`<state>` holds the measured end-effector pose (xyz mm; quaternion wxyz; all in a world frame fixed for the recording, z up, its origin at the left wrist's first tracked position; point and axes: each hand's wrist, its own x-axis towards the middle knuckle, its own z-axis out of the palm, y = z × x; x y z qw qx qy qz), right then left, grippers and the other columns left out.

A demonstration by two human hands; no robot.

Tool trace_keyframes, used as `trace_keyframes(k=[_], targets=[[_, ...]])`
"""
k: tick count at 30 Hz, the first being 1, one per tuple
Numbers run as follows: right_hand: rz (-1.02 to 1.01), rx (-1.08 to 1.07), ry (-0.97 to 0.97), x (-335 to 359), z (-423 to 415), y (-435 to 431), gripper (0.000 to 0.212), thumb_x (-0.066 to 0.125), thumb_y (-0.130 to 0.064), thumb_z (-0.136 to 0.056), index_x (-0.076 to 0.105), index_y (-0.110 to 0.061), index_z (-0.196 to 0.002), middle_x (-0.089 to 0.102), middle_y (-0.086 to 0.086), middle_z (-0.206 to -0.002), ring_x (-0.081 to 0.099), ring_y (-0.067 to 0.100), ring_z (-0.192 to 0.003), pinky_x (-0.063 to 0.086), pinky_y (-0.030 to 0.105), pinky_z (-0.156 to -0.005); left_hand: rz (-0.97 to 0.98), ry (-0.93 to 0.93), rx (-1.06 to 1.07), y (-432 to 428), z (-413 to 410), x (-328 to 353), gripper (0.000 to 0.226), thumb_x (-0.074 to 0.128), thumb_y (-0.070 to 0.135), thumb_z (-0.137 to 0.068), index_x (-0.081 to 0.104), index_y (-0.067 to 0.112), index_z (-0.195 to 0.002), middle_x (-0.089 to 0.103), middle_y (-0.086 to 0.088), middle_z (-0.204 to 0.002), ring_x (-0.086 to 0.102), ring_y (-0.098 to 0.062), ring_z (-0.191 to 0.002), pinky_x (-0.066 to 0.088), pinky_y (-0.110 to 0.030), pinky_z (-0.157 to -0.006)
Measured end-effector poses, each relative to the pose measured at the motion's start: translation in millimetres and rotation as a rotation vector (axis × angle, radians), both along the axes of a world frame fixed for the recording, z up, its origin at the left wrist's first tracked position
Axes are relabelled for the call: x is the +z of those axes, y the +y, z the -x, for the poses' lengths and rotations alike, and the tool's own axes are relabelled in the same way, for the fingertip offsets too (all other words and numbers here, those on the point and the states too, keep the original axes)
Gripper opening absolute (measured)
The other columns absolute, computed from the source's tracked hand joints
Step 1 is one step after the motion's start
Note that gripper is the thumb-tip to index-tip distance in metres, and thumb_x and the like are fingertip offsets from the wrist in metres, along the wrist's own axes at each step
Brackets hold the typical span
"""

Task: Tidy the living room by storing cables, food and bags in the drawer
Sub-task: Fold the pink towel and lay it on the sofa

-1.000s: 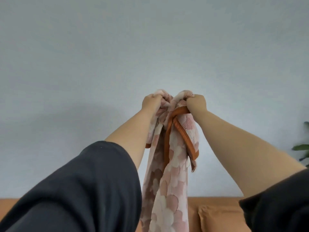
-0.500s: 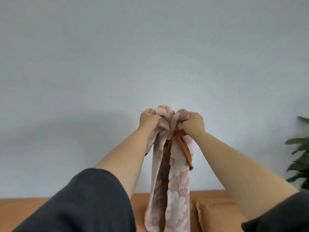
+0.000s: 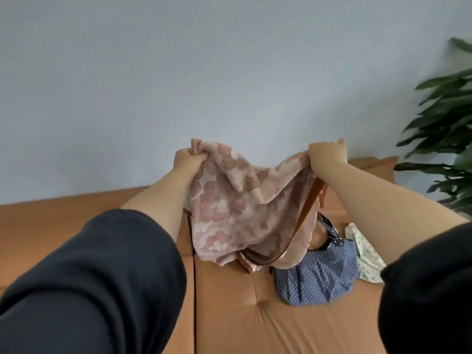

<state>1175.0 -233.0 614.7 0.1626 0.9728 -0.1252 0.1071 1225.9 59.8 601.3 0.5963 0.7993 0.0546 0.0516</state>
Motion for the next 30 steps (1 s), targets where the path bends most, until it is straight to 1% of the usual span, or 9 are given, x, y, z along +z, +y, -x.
trace_keyframes(k=[2, 5, 8, 10, 13, 16, 20, 25, 30], targets=[[-0.005, -0.065, 0.034, -20, 18, -15, 0.023, 0.047, -0.004, -0.086, 0.061, -0.015, -0.1, 0.066, 0.002, -0.101, 0.06, 0.025, -0.099, 0.033, 0.034, -0.096, -0.056, 0.029, 0.017, 7, 11, -23, 0.023, 0.063, 0.029, -0.09, 0.062, 0.009, -0.079, 0.063, -0.007, -0.085, 0.06, -0.024, -0.088, 0.047, -0.029, -0.073], [-0.076, -0.086, 0.126, -42, 36, -35, 0.019, 0.052, -0.006, -0.087, 0.064, -0.01, -0.1, 0.066, 0.008, -0.102, 0.06, 0.029, -0.096, 0.043, 0.034, -0.079, -0.172, 0.081, 0.127, 9, 35, -49, 0.046, 0.056, 0.042, -0.092, 0.063, 0.0, -0.107, 0.06, -0.013, -0.1, 0.058, -0.027, -0.098, 0.041, -0.029, -0.077], [-0.235, 0.045, 0.315, -57, 54, -44, 0.021, 0.072, -0.022, -0.077, 0.064, -0.008, -0.091, 0.066, 0.011, -0.09, 0.059, 0.028, -0.078, 0.045, 0.031, -0.064, -0.209, 0.122, 0.197, 12, 58, -73, 0.05, 0.055, 0.046, -0.091, 0.064, 0.0, -0.108, 0.063, -0.014, -0.106, 0.059, -0.03, -0.103, 0.041, -0.03, -0.079], [-0.222, 0.101, 0.443, -67, 70, -48, 0.03, 0.075, -0.023, -0.073, 0.061, -0.008, -0.094, 0.065, 0.011, -0.094, 0.062, 0.029, -0.084, 0.046, 0.03, -0.067, -0.203, 0.132, 0.252, 14, 73, -85, 0.048, 0.056, 0.044, -0.092, 0.064, 0.0, -0.107, 0.064, -0.014, -0.106, 0.06, -0.03, -0.103, 0.043, -0.031, -0.079], [-0.099, 0.127, 0.581, -96, 93, -69, 0.027, 0.059, -0.009, -0.083, 0.058, -0.007, -0.11, 0.064, 0.011, -0.11, 0.061, 0.029, -0.1, 0.049, 0.032, -0.08, -0.24, 0.17, 0.385, 15, 97, -103, 0.049, 0.051, 0.044, -0.094, 0.06, 0.0, -0.114, 0.063, -0.014, -0.112, 0.059, -0.033, -0.106, 0.043, -0.035, -0.083], [0.051, 0.12, 0.54, -115, 107, -83, 0.029, 0.05, -0.007, -0.086, 0.061, -0.013, -0.113, 0.065, 0.005, -0.106, 0.061, 0.026, -0.096, 0.049, 0.031, -0.077, -0.265, 0.193, 0.465, 9, 115, -111, 0.052, 0.047, 0.047, -0.095, 0.058, 0.002, -0.118, 0.063, -0.012, -0.115, 0.06, -0.035, -0.107, 0.043, -0.037, -0.081], [0.136, 0.08, 0.278, -124, 110, -86, 0.023, 0.052, -0.008, -0.086, 0.066, -0.012, -0.104, 0.065, 0.006, -0.103, 0.057, 0.025, -0.101, 0.044, 0.033, -0.083, -0.25, 0.229, 0.534, -6, 131, -119, 0.052, 0.045, 0.045, -0.097, 0.052, 0.002, -0.125, 0.058, -0.014, -0.127, 0.055, -0.035, -0.115, 0.042, -0.038, -0.09], [-0.524, -0.138, -0.075, -138, 112, -86, 0.02, 0.05, 0.003, -0.084, 0.062, 0.003, -0.1, 0.057, 0.021, -0.109, 0.057, 0.038, -0.099, 0.046, 0.038, -0.076, -0.276, 0.283, 0.588, -2, 150, -136, 0.053, 0.041, 0.045, -0.099, 0.052, 0.0, -0.124, 0.058, -0.014, -0.126, 0.057, -0.033, -0.113, 0.038, -0.033, -0.078], [-1.23, -0.384, -0.261, -146, 109, -83, 0.026, 0.051, -0.001, -0.085, 0.065, 0.002, -0.106, 0.066, 0.017, -0.105, 0.063, 0.032, -0.1, 0.046, 0.031, -0.077, -0.247, 0.31, 0.631, -2, 162, -144, 0.052, 0.04, 0.043, -0.1, 0.05, -0.001, -0.126, 0.058, -0.015, -0.127, 0.057, -0.034, -0.113, 0.041, -0.034, -0.08]])
